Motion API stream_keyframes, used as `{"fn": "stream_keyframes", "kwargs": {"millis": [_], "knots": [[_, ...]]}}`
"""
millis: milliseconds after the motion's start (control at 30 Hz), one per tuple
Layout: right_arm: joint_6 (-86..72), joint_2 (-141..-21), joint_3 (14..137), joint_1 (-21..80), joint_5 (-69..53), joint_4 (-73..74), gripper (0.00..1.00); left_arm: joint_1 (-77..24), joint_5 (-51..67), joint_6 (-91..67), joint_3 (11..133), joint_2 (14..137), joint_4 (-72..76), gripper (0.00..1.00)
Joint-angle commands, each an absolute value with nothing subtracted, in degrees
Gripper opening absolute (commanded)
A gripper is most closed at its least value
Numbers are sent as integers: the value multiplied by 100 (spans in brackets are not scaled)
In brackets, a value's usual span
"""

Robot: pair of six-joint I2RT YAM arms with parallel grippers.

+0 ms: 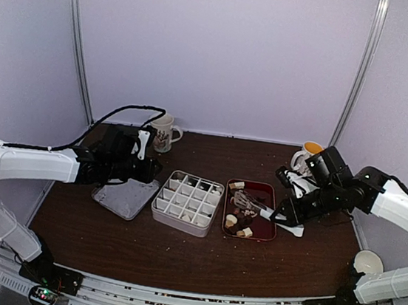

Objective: Pack the chocolate
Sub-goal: Pick up the fake chocolate from the plate, then place the fake chocolate in the empty pocket of the box.

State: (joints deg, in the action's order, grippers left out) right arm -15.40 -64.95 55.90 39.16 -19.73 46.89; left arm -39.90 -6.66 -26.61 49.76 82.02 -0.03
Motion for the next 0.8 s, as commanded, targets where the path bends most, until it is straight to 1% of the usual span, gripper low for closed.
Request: {"fn": "stream_keyframes", "kwargs": {"millis": [0,133,367,567,767], "knots": [[-1583,-6506,5710,4118,-2672,3568,16,-3990,-686,-2654,5001,8099,203,32],[-1734,-6864,5753,4431,-2930,2786,16,-3989,-746,-2654,5014,8091,73,32],[-1855,-7715,5883,4921,-2819,1945,16,-3990,-870,-2685,4838,7876,7,32],[-1728,-8312,6076,5167,-2566,1793,16,-3992,-1004,-2661,4734,7714,-94,32],[-1654,-8639,6215,5297,-2285,1705,17,-3994,-982,-2654,4719,7716,-90,32]]}}
